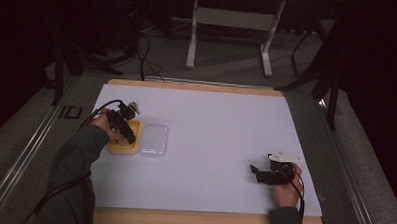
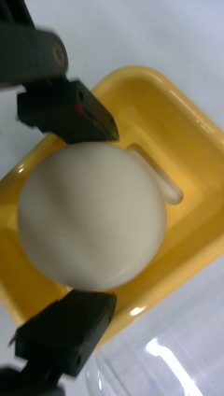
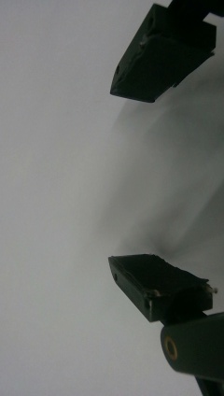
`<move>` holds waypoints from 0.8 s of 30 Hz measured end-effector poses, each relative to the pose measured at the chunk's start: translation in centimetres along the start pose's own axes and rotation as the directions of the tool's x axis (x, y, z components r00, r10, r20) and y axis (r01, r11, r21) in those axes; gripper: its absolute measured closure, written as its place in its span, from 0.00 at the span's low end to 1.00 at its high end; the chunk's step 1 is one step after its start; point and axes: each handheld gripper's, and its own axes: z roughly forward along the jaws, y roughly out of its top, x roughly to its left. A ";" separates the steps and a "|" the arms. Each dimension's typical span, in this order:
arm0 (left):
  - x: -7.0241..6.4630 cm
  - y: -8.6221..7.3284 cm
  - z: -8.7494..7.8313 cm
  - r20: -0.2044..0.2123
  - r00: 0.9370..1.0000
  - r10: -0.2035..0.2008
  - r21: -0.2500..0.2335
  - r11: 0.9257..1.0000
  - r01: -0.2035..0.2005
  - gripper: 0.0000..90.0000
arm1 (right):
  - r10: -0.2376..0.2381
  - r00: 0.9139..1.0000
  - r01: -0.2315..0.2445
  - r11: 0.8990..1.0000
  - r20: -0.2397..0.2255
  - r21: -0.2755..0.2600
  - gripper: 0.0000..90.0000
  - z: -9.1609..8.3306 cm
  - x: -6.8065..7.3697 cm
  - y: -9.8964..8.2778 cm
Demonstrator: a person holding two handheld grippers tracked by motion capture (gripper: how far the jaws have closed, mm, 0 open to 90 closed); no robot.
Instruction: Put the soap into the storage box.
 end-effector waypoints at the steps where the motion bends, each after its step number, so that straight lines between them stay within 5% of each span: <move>1: 0.1 -0.1 -0.2 0.001 1.000 0.002 -0.002 1.000 -0.002 0.18 | 0.000 1.000 0.000 1.000 0.001 0.000 0.17 0.0 0.0 0.0; 24: -0.7 -0.5 -2.7 -0.050 0.998 0.028 -0.065 0.997 -0.031 0.23 | -0.002 1.000 0.002 1.000 0.002 0.002 0.17 0.0 0.0 0.0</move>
